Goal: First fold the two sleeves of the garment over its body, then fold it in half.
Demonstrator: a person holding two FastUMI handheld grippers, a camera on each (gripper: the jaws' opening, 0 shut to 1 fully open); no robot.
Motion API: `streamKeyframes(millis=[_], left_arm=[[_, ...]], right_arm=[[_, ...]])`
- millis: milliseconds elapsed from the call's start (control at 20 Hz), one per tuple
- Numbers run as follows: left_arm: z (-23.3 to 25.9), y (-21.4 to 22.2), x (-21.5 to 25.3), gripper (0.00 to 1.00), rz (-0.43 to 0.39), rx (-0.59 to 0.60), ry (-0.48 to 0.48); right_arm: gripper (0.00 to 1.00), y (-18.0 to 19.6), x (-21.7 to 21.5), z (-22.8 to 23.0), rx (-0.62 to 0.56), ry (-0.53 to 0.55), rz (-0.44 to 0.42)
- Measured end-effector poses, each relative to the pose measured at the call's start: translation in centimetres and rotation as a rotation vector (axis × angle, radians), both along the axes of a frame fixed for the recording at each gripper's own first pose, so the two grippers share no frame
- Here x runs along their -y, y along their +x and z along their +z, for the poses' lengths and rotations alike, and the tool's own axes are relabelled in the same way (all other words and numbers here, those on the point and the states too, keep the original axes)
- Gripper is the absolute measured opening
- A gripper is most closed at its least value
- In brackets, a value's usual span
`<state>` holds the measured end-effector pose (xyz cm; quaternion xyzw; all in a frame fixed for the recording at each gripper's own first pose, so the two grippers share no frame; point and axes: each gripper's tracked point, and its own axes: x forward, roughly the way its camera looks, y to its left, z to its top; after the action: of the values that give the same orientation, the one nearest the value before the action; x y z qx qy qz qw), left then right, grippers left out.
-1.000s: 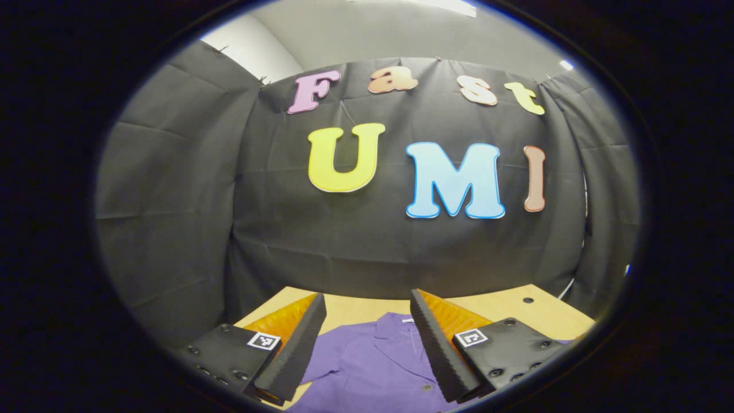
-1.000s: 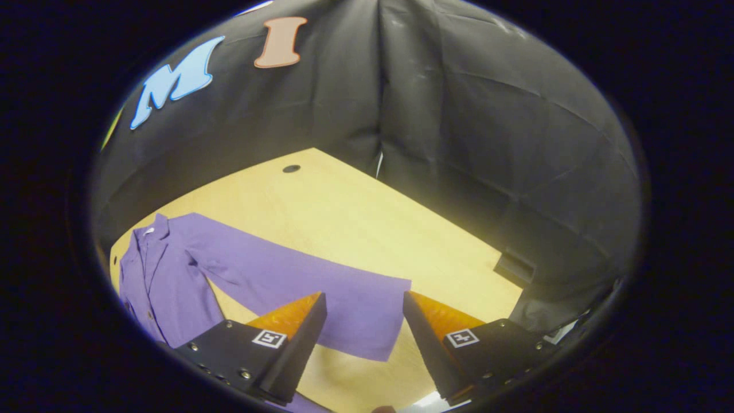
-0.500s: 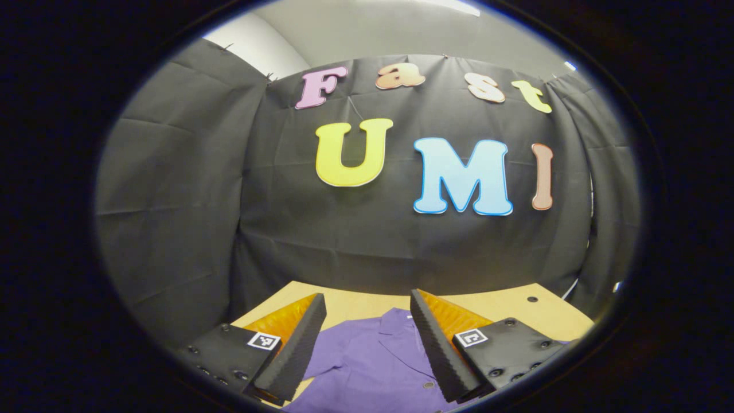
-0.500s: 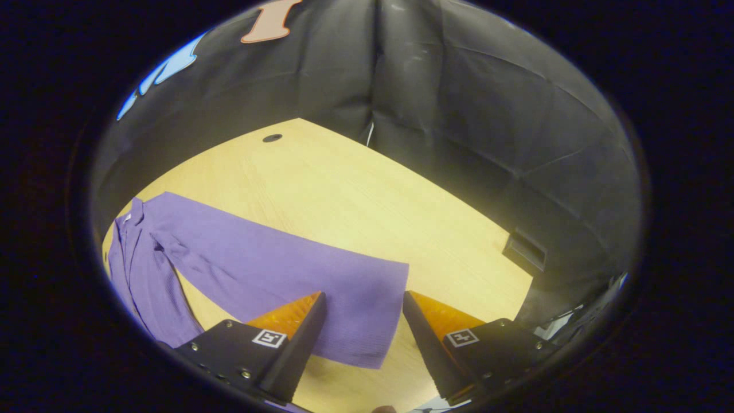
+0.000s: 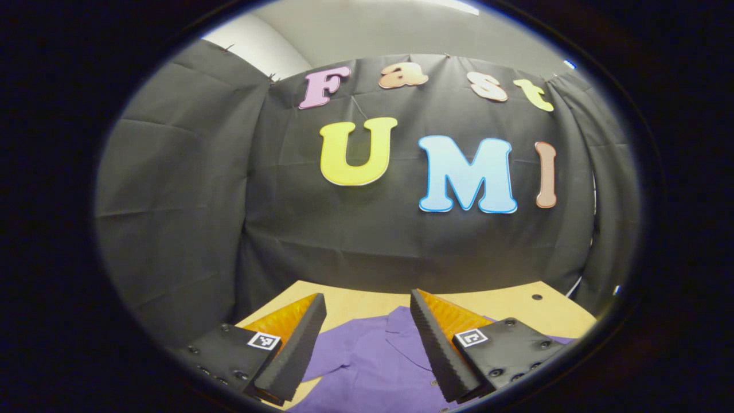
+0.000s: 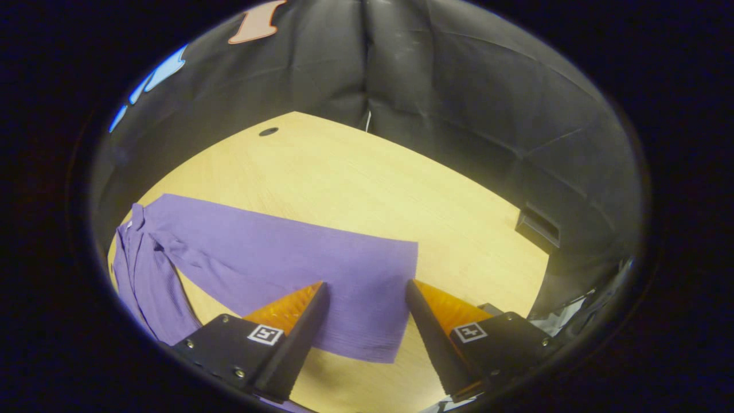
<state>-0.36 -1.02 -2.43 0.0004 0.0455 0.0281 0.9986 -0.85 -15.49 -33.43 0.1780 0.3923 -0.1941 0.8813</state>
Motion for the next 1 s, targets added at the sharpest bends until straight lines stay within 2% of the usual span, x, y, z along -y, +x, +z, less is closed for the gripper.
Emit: streamKeyframes(millis=[50,100,150,200,250,300,350,450,500,550,650,800,1000], left_arm=[[-0.1,0.0,0.1,0.94,-0.002,-0.002,-0.004],[-0.1,0.0,0.2,0.94,-0.005,-0.004,-0.008],[-0.1,-0.1,0.2,0.95,-0.006,-0.004,-0.009],[-0.2,-0.1,0.2,0.95,-0.009,-0.005,-0.010],[-0.1,-0.2,0.2,0.95,-0.010,-0.004,-0.007],[-0.1,-0.3,0.1,0.95,-0.010,-0.002,-0.001],[0.0,-0.3,-0.1,0.95,-0.008,0.002,0.006],[0.1,-0.3,-0.5,0.95,0.001,0.008,0.018],[0.0,-0.4,-0.6,0.95,0.003,0.008,0.016],[0.0,-0.5,-0.6,0.95,0.006,0.007,0.013],[-0.2,-0.7,-1.0,0.95,0.019,0.005,0.004],[-0.3,-1.0,-1.3,0.94,0.034,0.000,-0.005],[-0.4,-1.1,-1.5,0.94,0.045,-0.002,-0.010]], right_arm=[[0.87,0.0,-0.1,0.0,0.002,-0.003,0.013],[0.84,0.4,-0.4,0.2,0.010,-0.002,0.031],[0.71,0.6,-0.6,0.2,0.008,0.001,0.037],[0.64,0.8,-0.8,0.2,0.002,-0.001,0.049],[0.52,0.9,-0.8,0.3,0.011,-0.005,0.072],[0.56,1.3,-0.8,0.3,0.015,0.009,0.046],[0.16,1.3,-1.1,0.4,0.019,0.027,0.034],[0.17,1.9,-0.3,0.7,0.028,0.041,0.035],[0.17,2.7,-0.5,-0.6,0.034,0.066,0.028],[0.04,2.0,-0.8,0.4,0.044,0.084,0.030],[0.05,2.2,-1.0,1.1,0.090,0.133,0.043],[0.04,3.0,-0.9,2.6,0.176,0.206,0.019],[0.04,4.6,-1.8,7.2,0.296,0.282,0.026]])
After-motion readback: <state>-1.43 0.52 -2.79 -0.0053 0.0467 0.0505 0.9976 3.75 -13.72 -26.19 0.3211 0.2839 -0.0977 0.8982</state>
